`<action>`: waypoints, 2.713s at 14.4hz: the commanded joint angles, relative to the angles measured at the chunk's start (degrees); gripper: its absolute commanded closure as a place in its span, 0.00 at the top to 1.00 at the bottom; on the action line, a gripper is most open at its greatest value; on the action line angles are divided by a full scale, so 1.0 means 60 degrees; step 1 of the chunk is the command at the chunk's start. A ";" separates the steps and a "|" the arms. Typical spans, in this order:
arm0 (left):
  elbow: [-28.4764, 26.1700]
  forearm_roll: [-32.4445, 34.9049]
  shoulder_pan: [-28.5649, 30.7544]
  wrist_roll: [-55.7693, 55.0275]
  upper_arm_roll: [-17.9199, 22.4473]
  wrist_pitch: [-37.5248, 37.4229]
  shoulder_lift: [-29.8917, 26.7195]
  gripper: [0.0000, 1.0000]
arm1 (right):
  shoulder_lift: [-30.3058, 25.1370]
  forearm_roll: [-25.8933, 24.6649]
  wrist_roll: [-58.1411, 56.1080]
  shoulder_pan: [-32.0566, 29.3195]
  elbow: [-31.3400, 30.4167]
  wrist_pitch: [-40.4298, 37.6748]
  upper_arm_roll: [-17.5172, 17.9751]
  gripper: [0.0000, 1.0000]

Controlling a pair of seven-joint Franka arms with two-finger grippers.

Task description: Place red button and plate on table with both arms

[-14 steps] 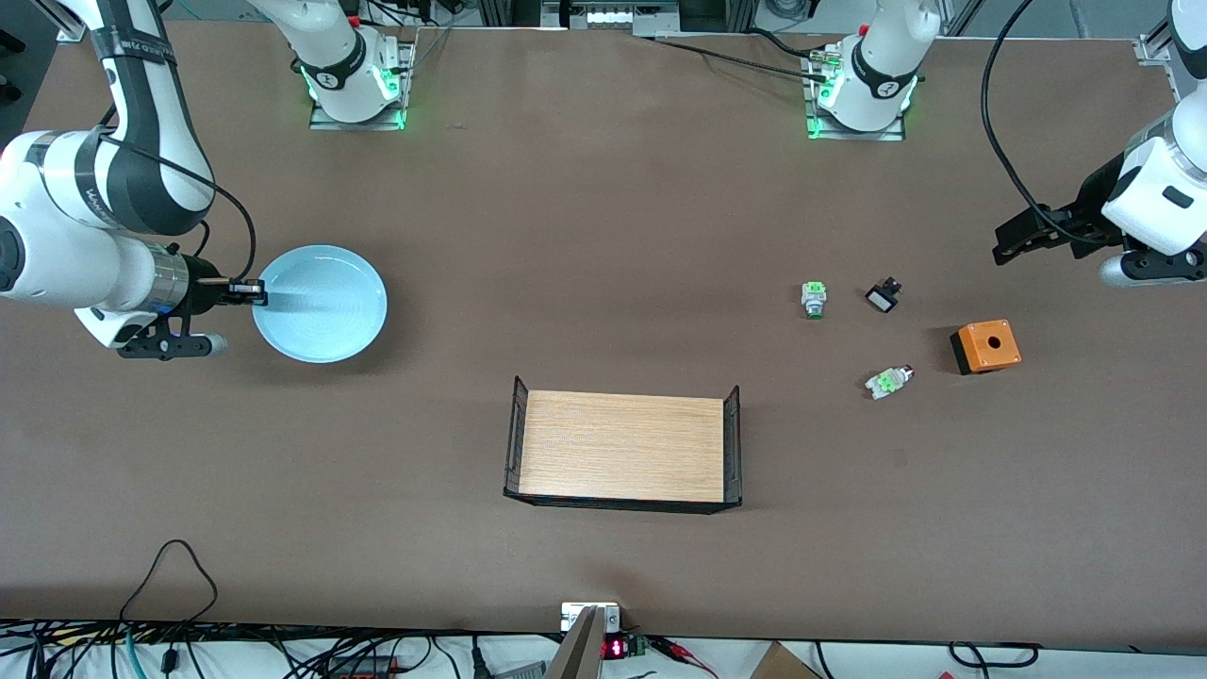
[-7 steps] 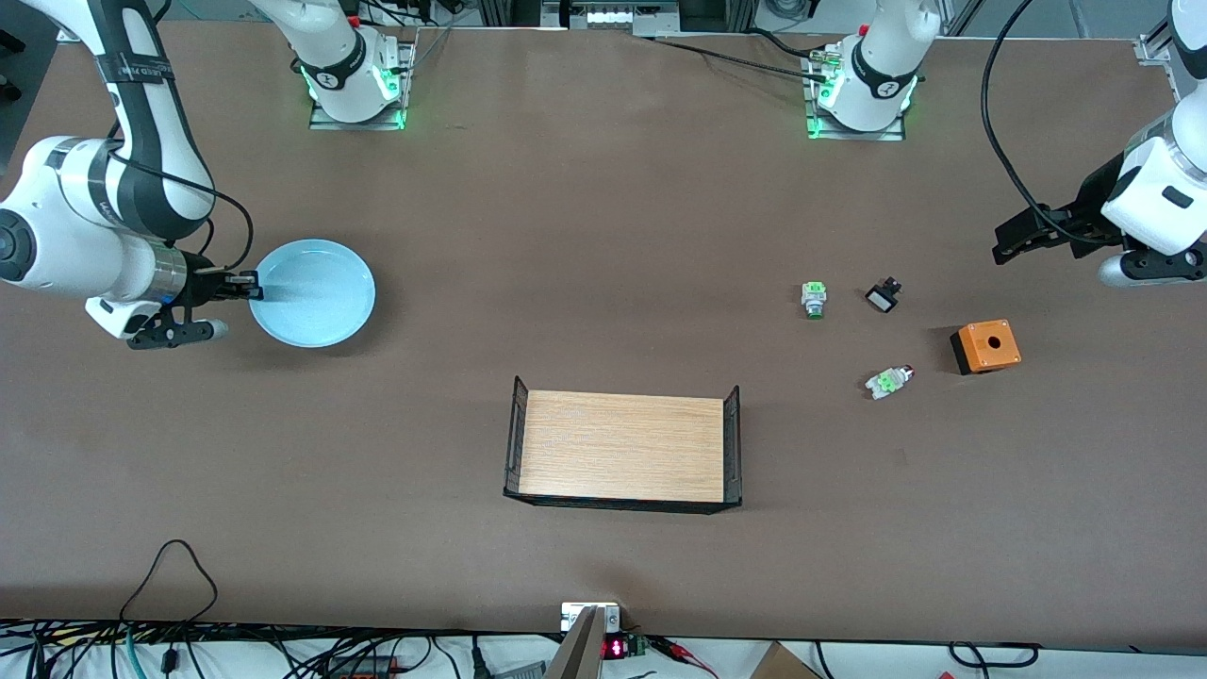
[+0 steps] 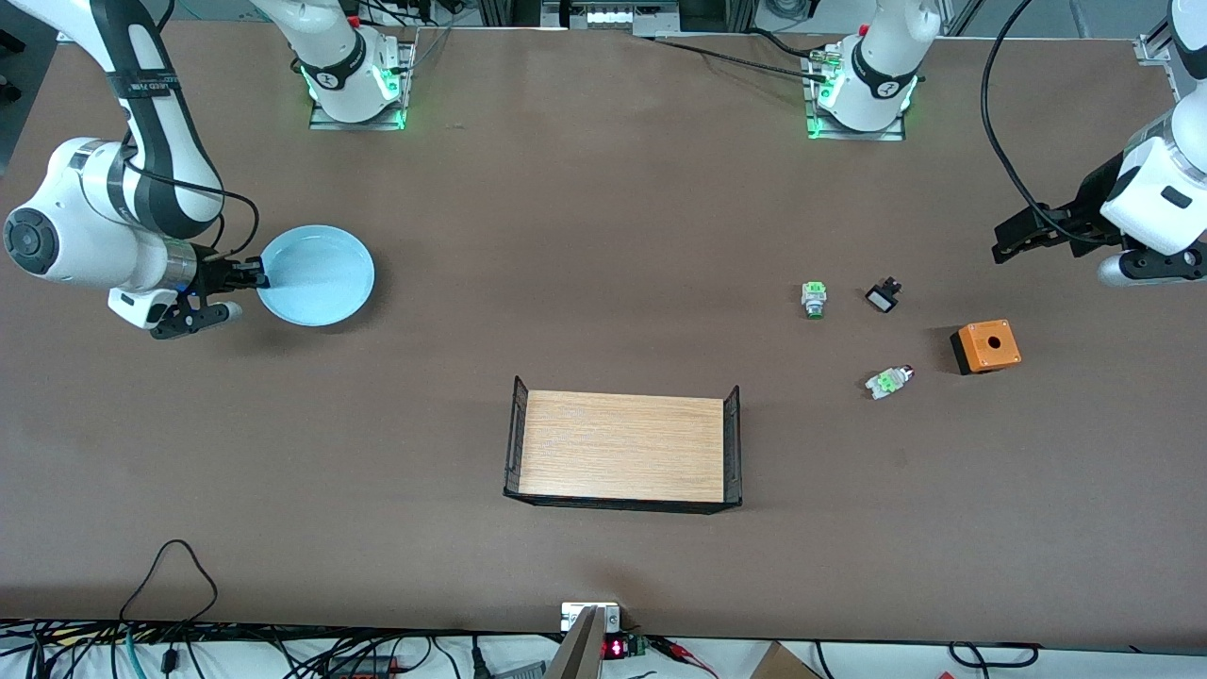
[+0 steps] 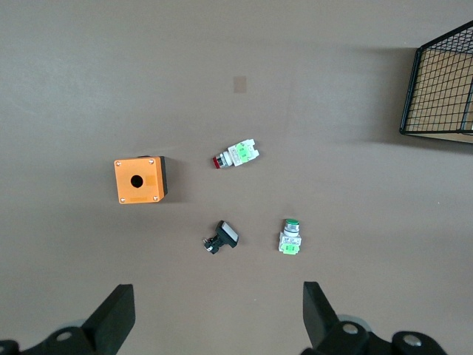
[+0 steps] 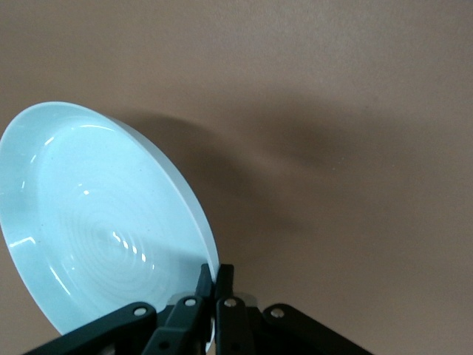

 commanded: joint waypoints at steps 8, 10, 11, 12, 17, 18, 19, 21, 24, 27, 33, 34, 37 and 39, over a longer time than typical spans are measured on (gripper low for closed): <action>0.0230 0.0214 -0.0004 0.0084 0.0023 -0.0257 0.0070 1.00 | 0.0287 0.0112 -0.1240 -0.0689 -0.0970 0.1278 0.0210 0.00; 0.0260 0.0228 -0.0092 0.0041 -0.0065 -0.0287 0.0056 1.00 | 0.0389 0.0112 -0.1329 -0.0836 -0.1044 0.1381 0.0211 0.00; 0.0260 0.0229 -0.0078 0.0026 -0.0297 -0.0330 0.0056 1.00 | 0.0462 0.0127 -0.1329 -0.0865 -0.1044 0.1396 0.0211 0.00; 0.0274 0.0287 -0.0049 -0.0003 -0.0416 -0.0360 0.0056 1.00 | 0.0623 0.0127 -0.1344 -0.0880 -0.1044 0.1498 0.0211 0.00; 0.0392 0.0287 -0.0005 0.0040 -0.0373 -0.0404 0.0070 1.00 | 0.0932 0.0127 -0.1739 -0.1070 -0.1044 0.1894 0.0225 0.00; 0.0392 0.0273 0.0010 0.0040 -0.0373 -0.0404 0.0056 1.00 | 0.0932 0.0127 -0.1551 -0.1071 -0.1015 0.1851 0.0254 0.37; 0.0392 0.0273 0.0010 0.0055 -0.0373 -0.0404 0.0085 1.00 | 0.0932 0.0113 -0.1302 -0.1071 -0.1000 0.1792 0.0312 0.99; 0.0392 0.0287 -0.0004 0.0055 -0.0373 -0.0389 0.0085 1.00 | 0.0786 0.0098 -0.1241 -0.1085 -0.0869 0.1631 0.0590 1.00; 0.0392 0.0287 0.0010 0.0084 -0.0373 -0.0360 0.0100 1.00 | 0.0303 0.0112 -0.0572 -0.1071 0.0109 0.0069 0.0606 1.00; 0.0392 0.0287 0.0010 0.0084 -0.0373 -0.0360 0.0100 1.00 | 0.0156 0.0112 0.0980 -0.0954 0.0989 -0.1018 0.0635 1.00; 0.0392 0.0287 0.0010 0.0084 -0.0373 -0.0389 0.0100 1.00 | -0.0035 -0.0077 0.3750 -0.0749 0.1636 -0.1344 0.1484 1.00; 0.0392 0.0287 0.0010 0.0084 -0.0373 -0.0389 0.0100 1.00 | -0.0093 -0.0208 0.3986 -0.0545 0.1854 -0.1401 0.1499 1.00; 0.0392 0.0287 0.0010 0.0099 -0.0373 -0.0404 0.0085 1.00 | -0.0196 -0.0312 0.4135 -0.0470 0.2994 -0.2292 0.1500 1.00; 0.0392 0.0287 0.0010 0.0099 -0.0373 -0.0404 0.0085 1.00 | -0.0181 -0.0573 0.4135 -0.0456 0.3975 -0.3038 0.1485 1.00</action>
